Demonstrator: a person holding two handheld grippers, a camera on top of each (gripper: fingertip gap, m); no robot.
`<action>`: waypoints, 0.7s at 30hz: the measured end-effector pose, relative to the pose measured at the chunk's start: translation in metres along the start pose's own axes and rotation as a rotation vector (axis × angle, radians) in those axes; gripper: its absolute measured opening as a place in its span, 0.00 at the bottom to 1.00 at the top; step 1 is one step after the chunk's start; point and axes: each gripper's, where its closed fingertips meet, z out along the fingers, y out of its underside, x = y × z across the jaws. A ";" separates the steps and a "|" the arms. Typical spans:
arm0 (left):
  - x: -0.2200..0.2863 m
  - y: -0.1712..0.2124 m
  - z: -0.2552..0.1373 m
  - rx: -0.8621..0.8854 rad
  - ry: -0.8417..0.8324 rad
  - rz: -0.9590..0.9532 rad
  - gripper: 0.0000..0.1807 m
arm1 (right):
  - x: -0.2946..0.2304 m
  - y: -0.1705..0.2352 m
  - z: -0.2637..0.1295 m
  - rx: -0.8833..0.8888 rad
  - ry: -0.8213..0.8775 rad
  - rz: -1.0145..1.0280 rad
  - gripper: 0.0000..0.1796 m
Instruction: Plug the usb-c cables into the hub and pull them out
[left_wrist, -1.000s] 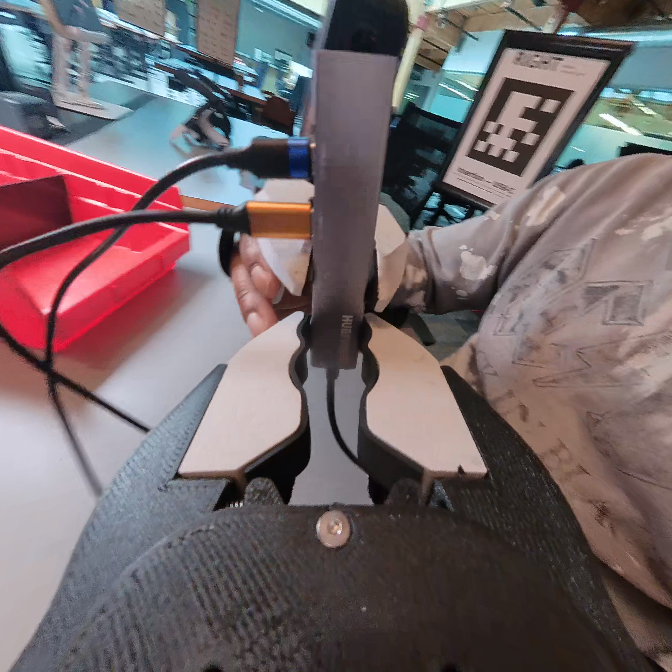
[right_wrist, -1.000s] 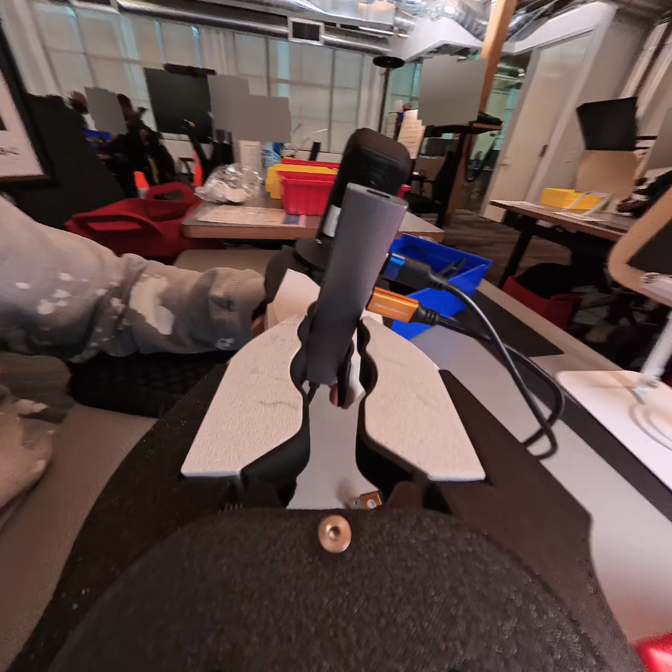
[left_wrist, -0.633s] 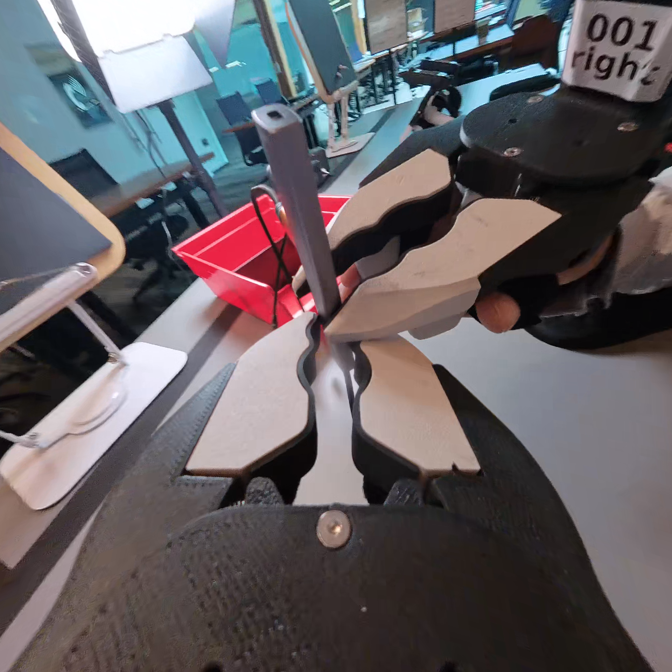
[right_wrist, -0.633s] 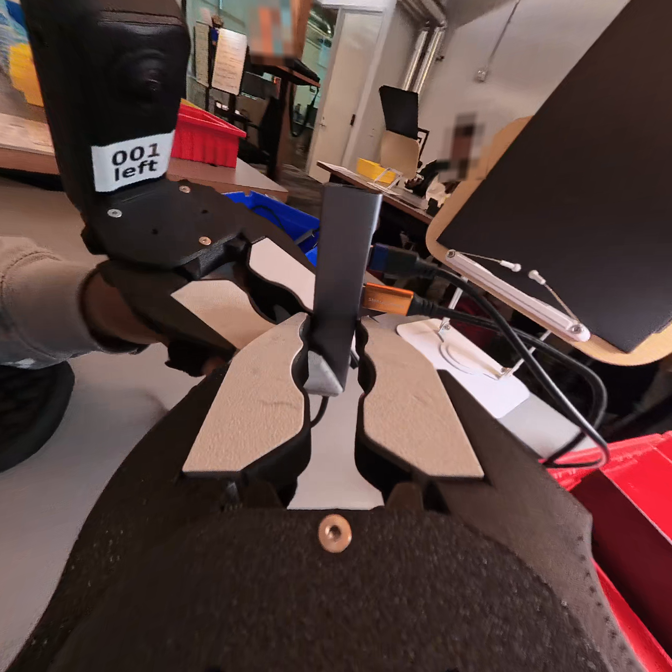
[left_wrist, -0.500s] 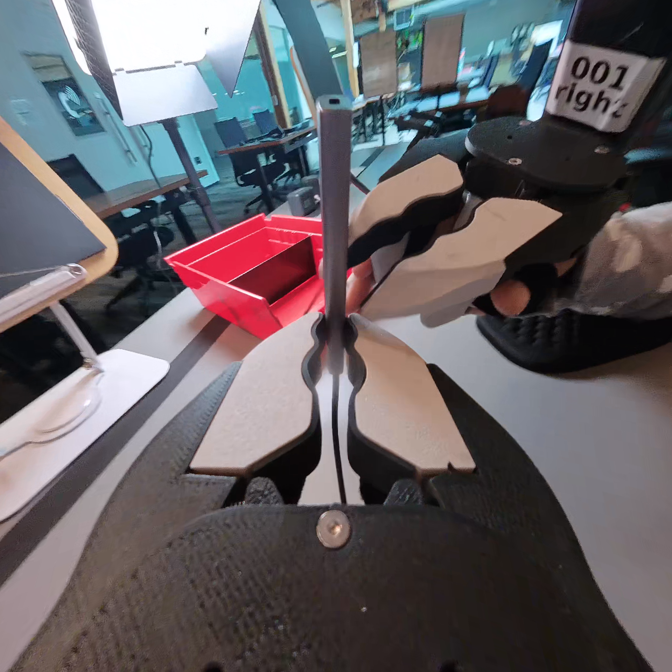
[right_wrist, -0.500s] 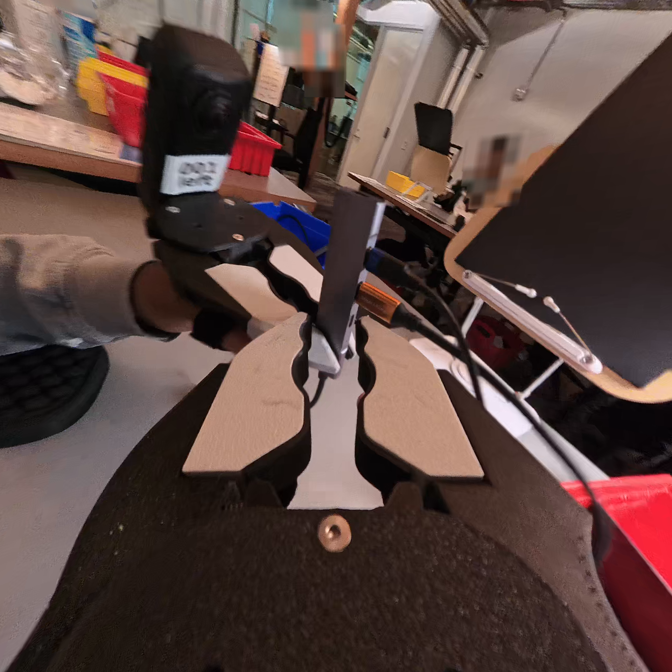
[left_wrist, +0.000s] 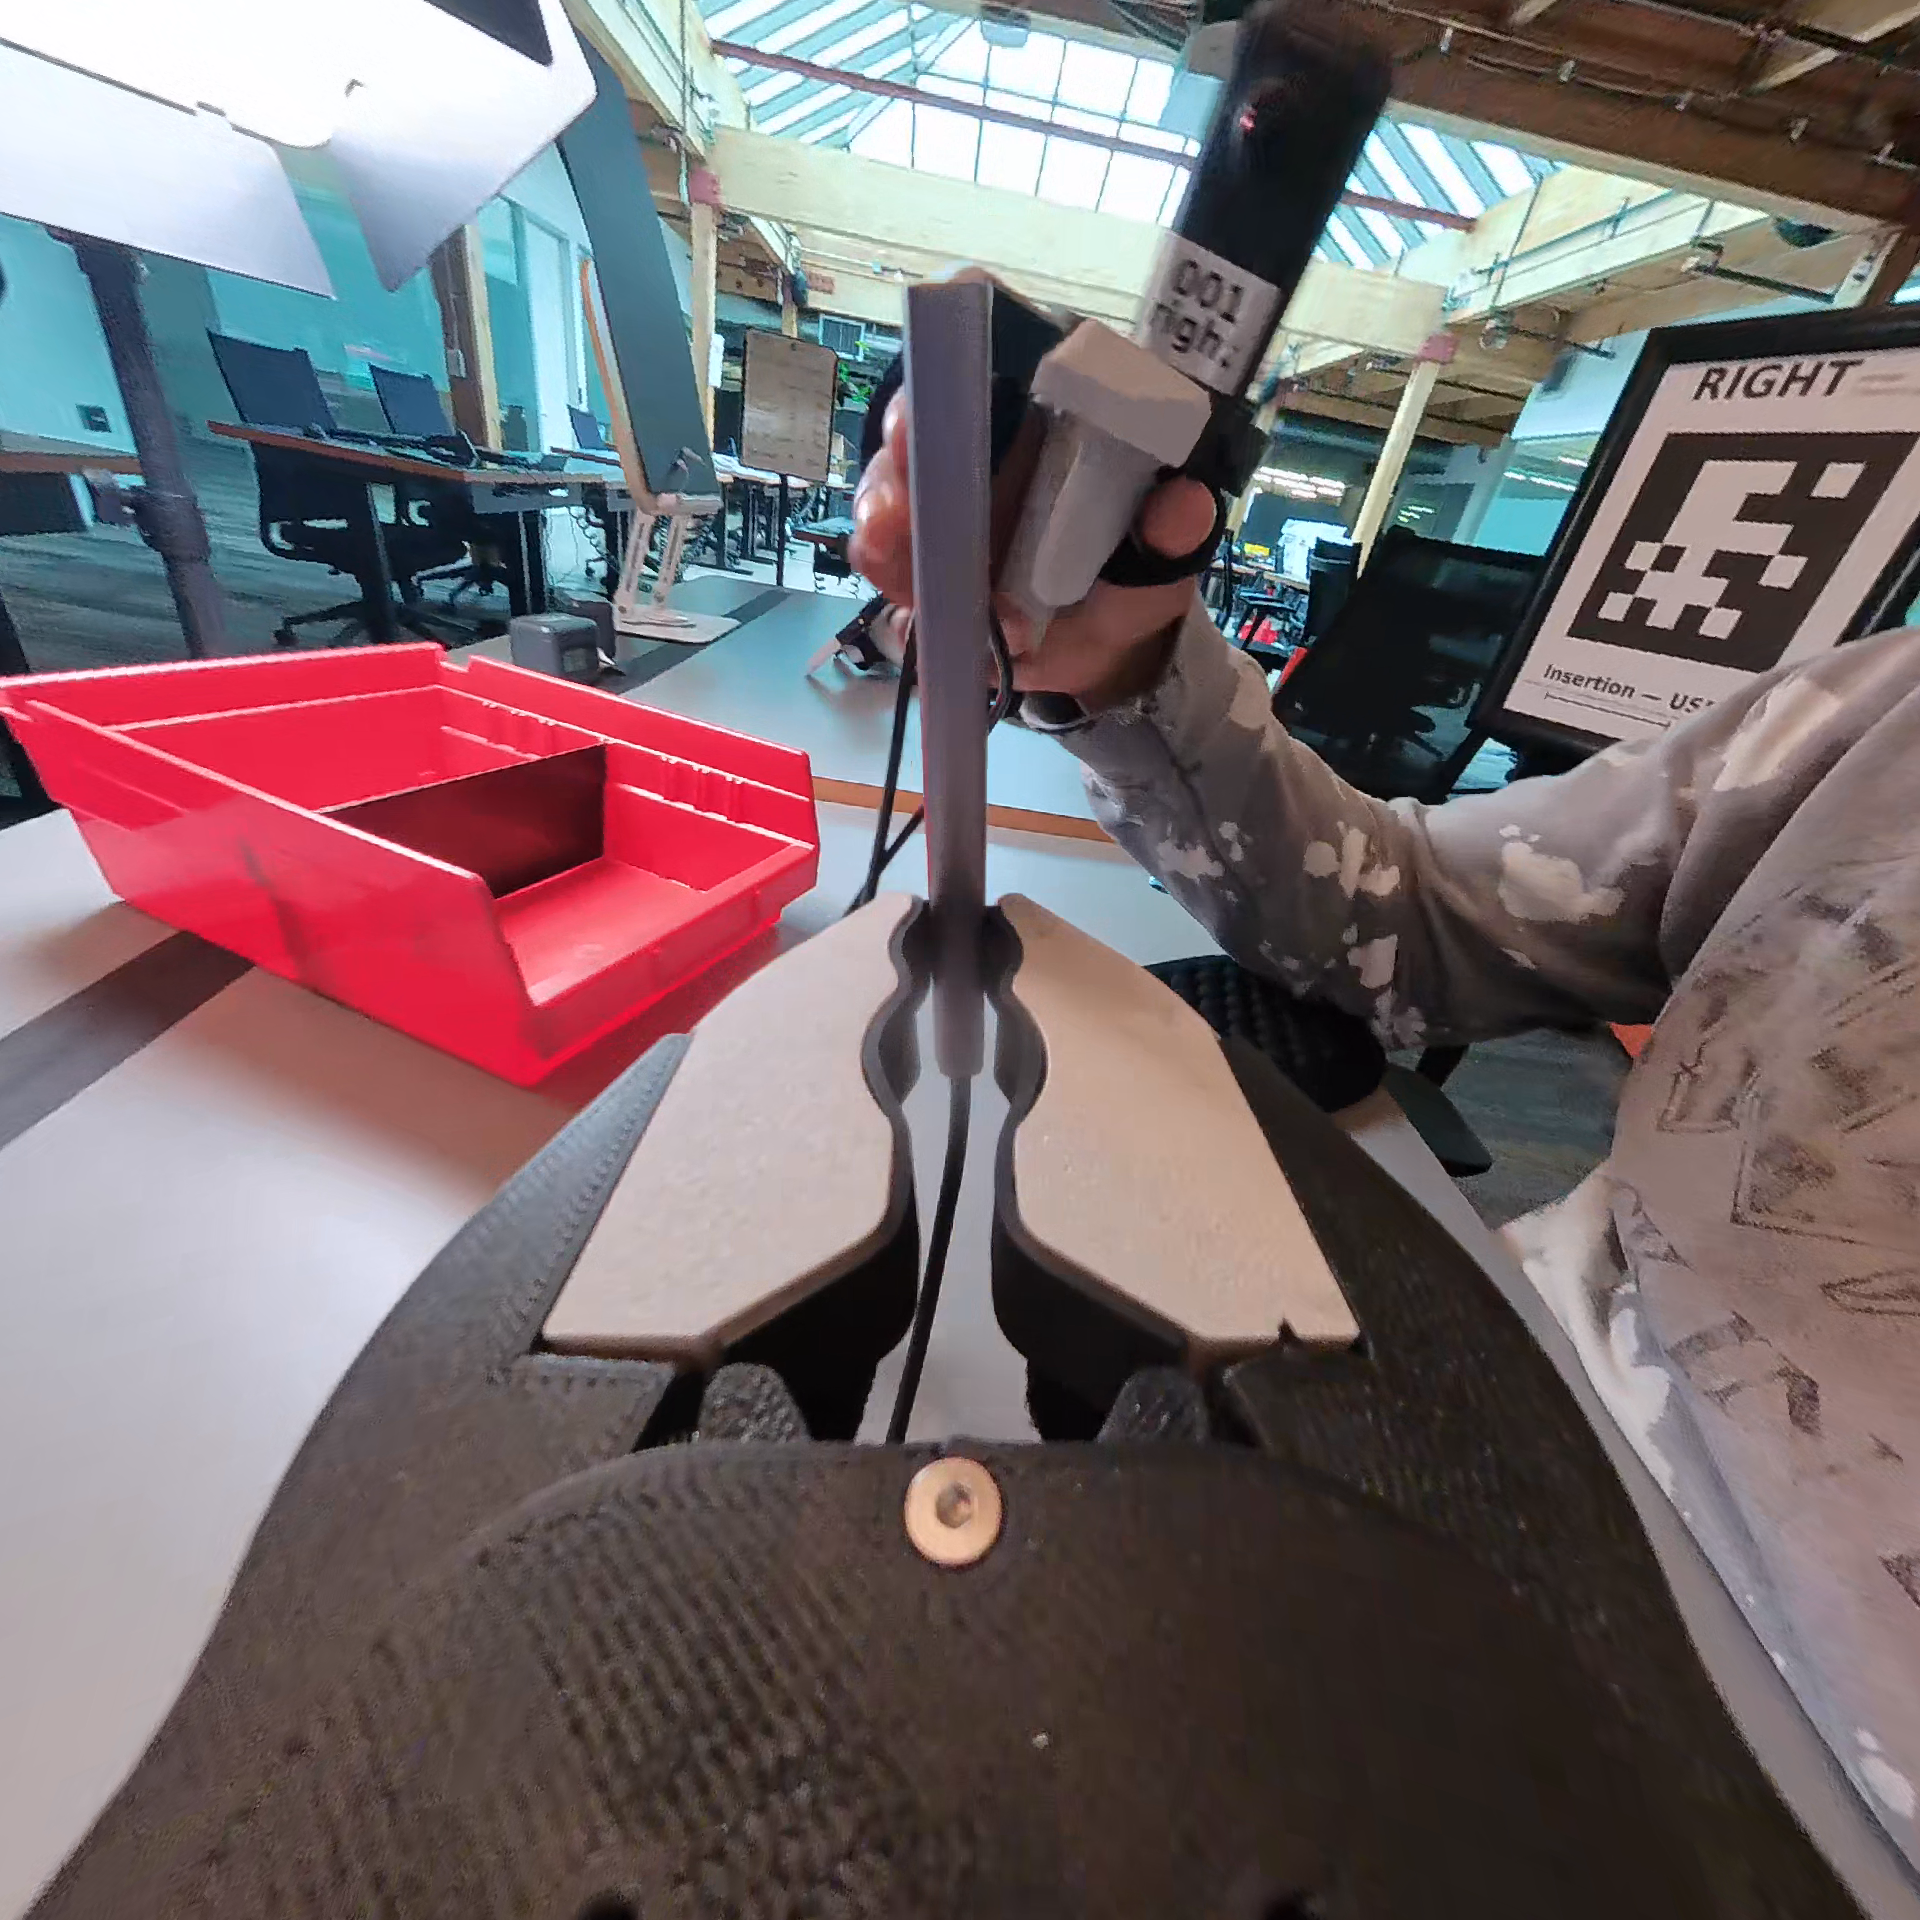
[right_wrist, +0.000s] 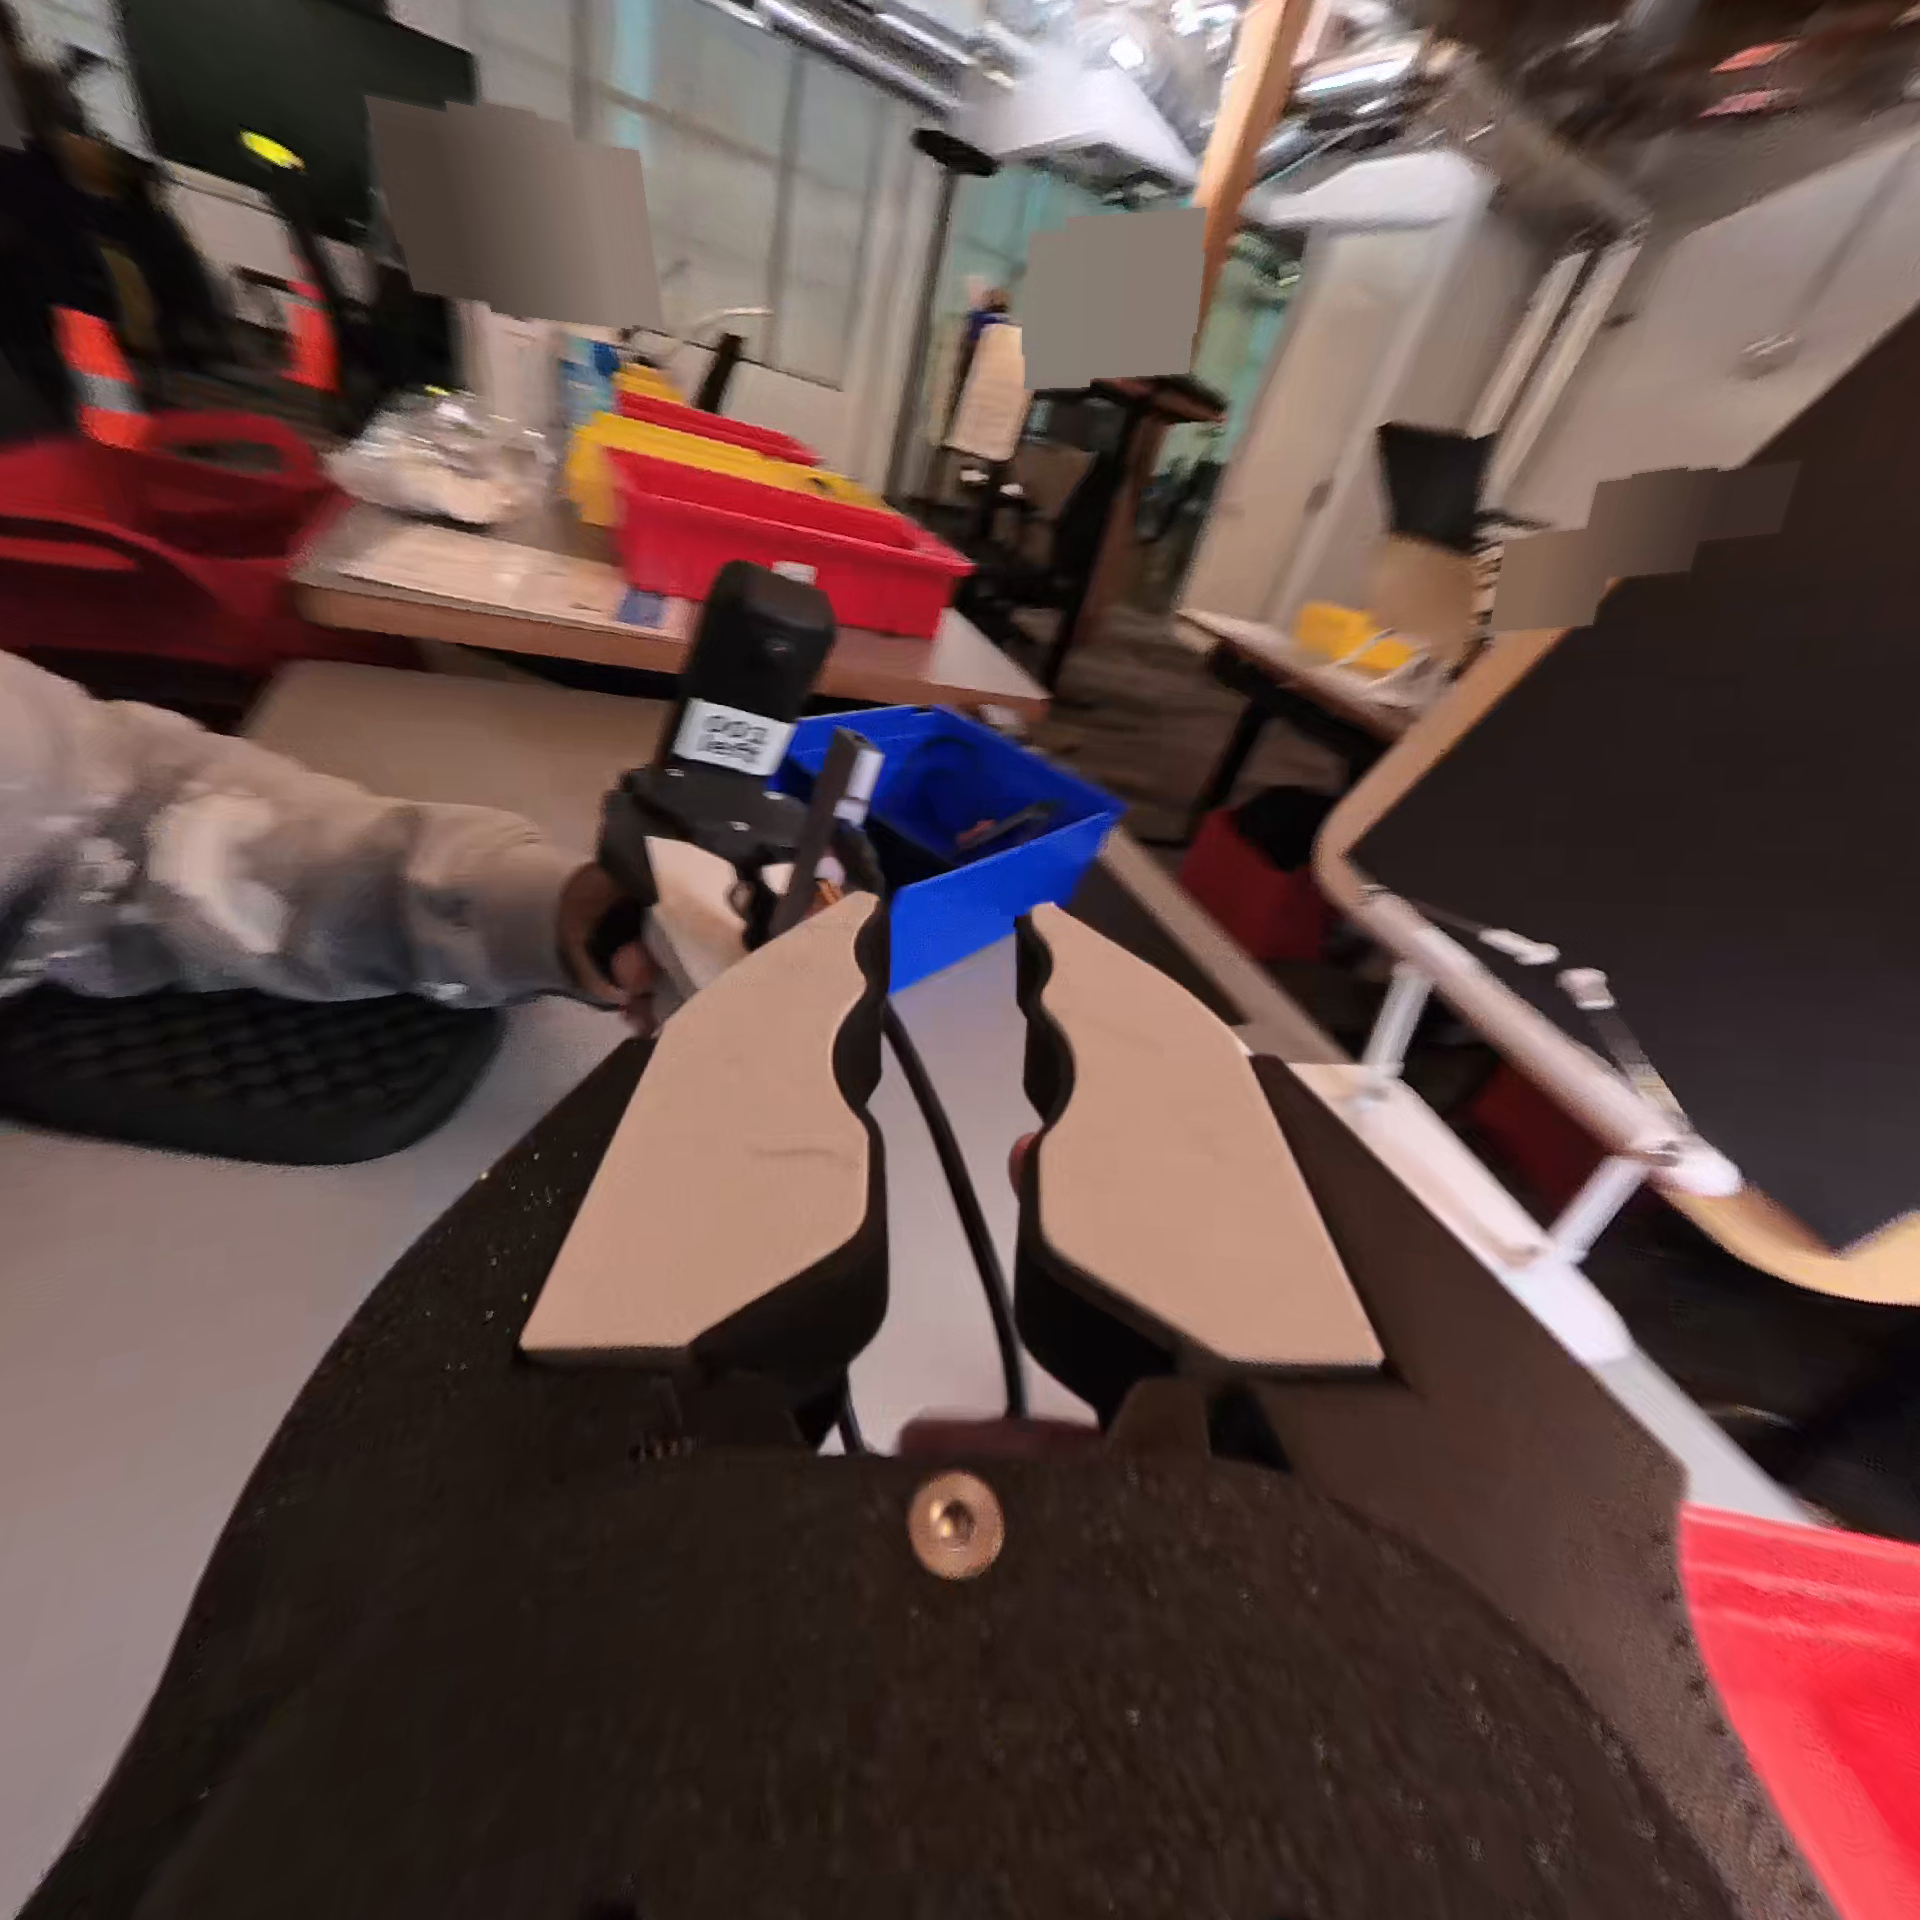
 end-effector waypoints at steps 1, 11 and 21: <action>0.001 0.004 0.003 -0.013 0.006 -0.001 0.05 | -0.005 0.006 0.005 0.006 -0.041 0.028 0.12; 0.007 0.032 0.016 -0.129 0.019 0.059 0.05 | -0.035 0.047 0.025 -0.117 -0.119 -0.046 0.13; 0.011 0.042 0.020 -0.180 0.016 0.098 0.05 | -0.048 0.051 0.028 -0.133 -0.197 0.029 0.04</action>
